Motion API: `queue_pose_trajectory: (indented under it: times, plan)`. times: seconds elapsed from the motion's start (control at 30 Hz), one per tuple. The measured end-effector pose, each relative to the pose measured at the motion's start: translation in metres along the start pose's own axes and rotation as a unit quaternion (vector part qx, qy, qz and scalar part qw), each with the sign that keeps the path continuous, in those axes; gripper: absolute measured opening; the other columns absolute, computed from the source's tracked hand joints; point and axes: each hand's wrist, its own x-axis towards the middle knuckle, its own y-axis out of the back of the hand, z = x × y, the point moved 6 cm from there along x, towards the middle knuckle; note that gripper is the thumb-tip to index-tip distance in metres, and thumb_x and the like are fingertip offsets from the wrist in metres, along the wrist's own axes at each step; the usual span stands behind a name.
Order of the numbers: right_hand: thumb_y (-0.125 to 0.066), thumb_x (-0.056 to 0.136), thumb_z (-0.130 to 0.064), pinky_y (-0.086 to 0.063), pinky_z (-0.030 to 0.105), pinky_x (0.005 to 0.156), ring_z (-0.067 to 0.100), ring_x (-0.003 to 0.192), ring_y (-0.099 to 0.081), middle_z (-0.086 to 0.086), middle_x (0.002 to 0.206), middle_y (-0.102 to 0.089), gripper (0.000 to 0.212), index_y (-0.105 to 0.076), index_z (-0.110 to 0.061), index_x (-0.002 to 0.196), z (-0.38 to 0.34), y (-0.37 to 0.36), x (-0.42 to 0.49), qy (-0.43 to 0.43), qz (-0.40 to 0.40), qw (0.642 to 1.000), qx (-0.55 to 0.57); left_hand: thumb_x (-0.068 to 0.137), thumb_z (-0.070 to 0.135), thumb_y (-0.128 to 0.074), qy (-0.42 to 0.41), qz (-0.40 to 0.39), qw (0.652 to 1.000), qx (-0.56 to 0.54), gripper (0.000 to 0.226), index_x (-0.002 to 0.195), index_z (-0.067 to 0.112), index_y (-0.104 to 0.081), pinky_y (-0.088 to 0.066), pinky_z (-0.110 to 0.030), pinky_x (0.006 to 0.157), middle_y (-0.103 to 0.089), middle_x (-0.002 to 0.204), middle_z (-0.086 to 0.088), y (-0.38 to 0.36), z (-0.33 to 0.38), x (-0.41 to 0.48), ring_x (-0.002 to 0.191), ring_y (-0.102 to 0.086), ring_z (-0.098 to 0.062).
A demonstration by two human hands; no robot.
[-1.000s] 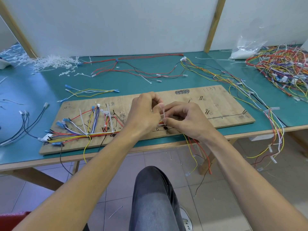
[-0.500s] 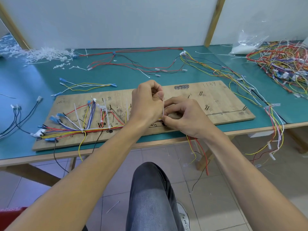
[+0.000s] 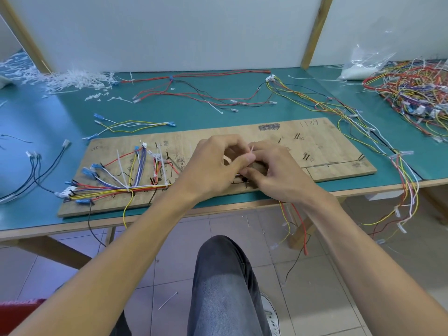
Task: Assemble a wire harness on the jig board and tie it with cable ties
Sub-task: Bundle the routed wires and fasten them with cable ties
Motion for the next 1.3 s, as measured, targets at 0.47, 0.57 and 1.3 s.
queue_pose_trajectory:
  times: [0.47,0.57,1.3]
  plan:
    - [-0.066,0.090,0.009,-0.051,0.039,0.108,0.012,0.121,-0.065,-0.001,0.121,-0.073,0.018,-0.078,-0.003,0.093,0.023,0.009,-0.004,-0.070,0.115,0.970,0.202,0.086,0.016,-0.081,0.056,-0.026,0.996,0.057,0.017,0.097,0.024,-0.071,-0.053,-0.015,0.070,-0.073,0.080,0.008,-0.005,-0.008,0.000,0.073,-0.067,-0.003]
    - [-0.066,0.084,0.016,-0.054,0.042,0.106,0.019,0.121,-0.065,0.002,0.118,-0.072,0.023,-0.074,-0.003,0.093,0.025,0.007,-0.004,-0.070,0.105,0.966,0.224,0.077,0.006,-0.082,0.042,-0.056,0.991,0.112,0.028,0.095,0.023,-0.069,-0.051,-0.012,0.068,-0.073,0.078,0.011,-0.008,-0.006,-0.001,0.071,-0.065,0.000]
    - [-0.082,0.084,-0.005,-0.053,0.043,0.095,0.014,0.103,-0.068,-0.007,0.105,-0.074,0.007,-0.077,-0.010,0.086,0.011,0.000,-0.005,-0.020,0.030,0.994,0.105,0.093,0.028,-0.068,0.058,0.013,0.989,0.135,0.009,0.085,0.027,-0.067,-0.049,-0.025,0.072,-0.073,0.069,0.012,0.006,-0.002,-0.003,0.069,-0.066,-0.001]
